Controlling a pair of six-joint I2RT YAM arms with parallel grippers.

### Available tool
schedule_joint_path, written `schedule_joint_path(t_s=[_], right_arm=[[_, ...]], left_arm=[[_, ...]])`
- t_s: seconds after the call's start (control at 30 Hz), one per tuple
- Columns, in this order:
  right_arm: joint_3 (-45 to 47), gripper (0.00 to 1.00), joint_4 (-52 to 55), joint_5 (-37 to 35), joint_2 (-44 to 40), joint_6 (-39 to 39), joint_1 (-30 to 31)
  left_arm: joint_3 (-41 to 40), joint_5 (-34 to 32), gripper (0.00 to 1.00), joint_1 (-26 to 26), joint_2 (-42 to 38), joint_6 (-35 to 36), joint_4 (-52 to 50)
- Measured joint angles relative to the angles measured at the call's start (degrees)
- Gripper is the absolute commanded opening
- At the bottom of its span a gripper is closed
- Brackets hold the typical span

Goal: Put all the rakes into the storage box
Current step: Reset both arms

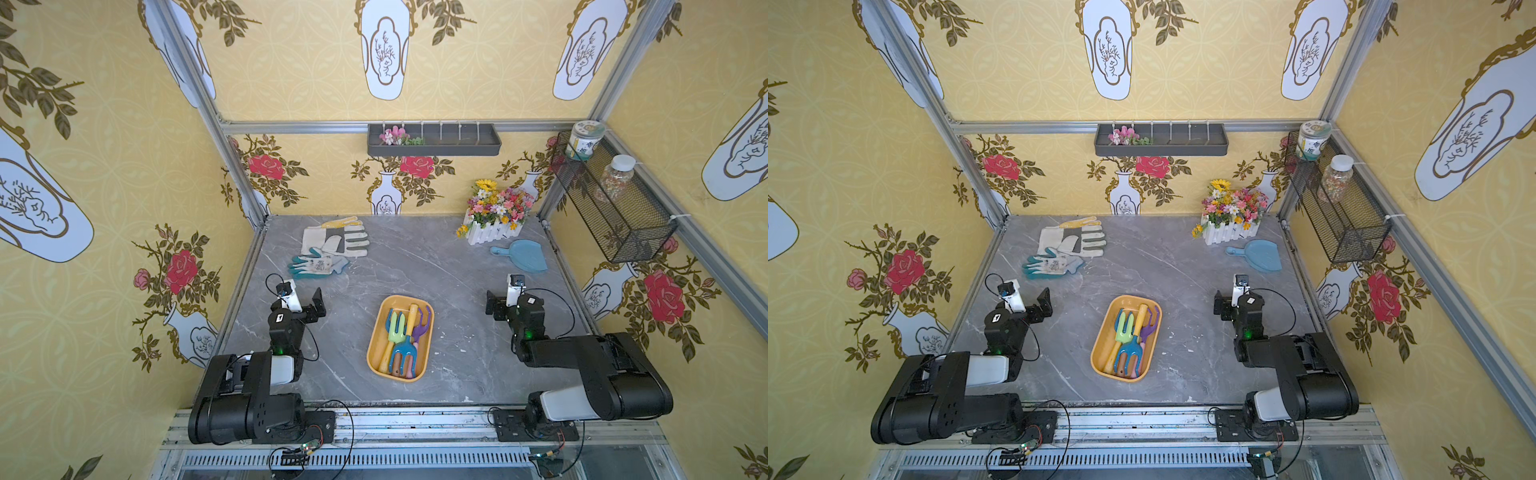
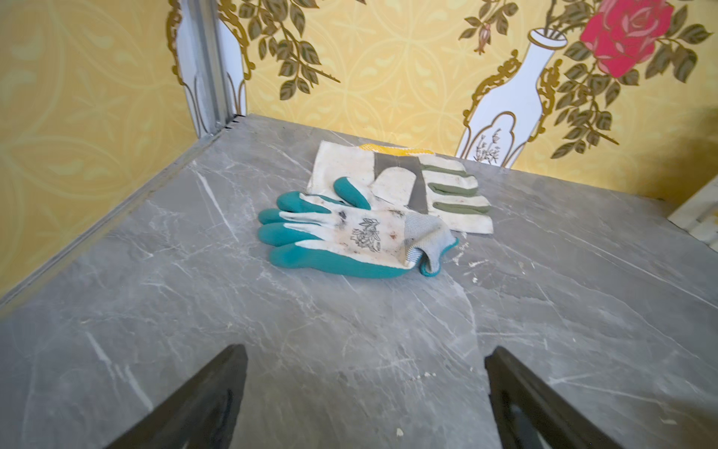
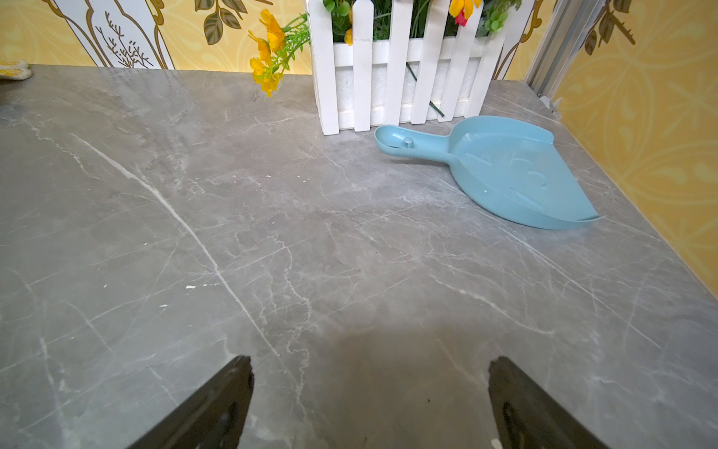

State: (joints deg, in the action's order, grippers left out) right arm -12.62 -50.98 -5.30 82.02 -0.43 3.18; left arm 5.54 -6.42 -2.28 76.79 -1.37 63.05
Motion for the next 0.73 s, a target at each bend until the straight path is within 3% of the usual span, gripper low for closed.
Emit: schedule_joint_path(t_s=[0.43, 0.73], right_arm=[[-0.6, 0.97, 0.1, 1.0, 0.2, 0.0, -0.7], [-2.1, 0.97, 1.7, 7.1, 0.8, 0.7, -4.5]], left_arm=[[-0.2, -4.9, 1.0, 0.9, 0.1, -0.2, 2.5], [-0.2, -5.4, 1.0, 1.0, 0.3, -0.2, 2.6]])
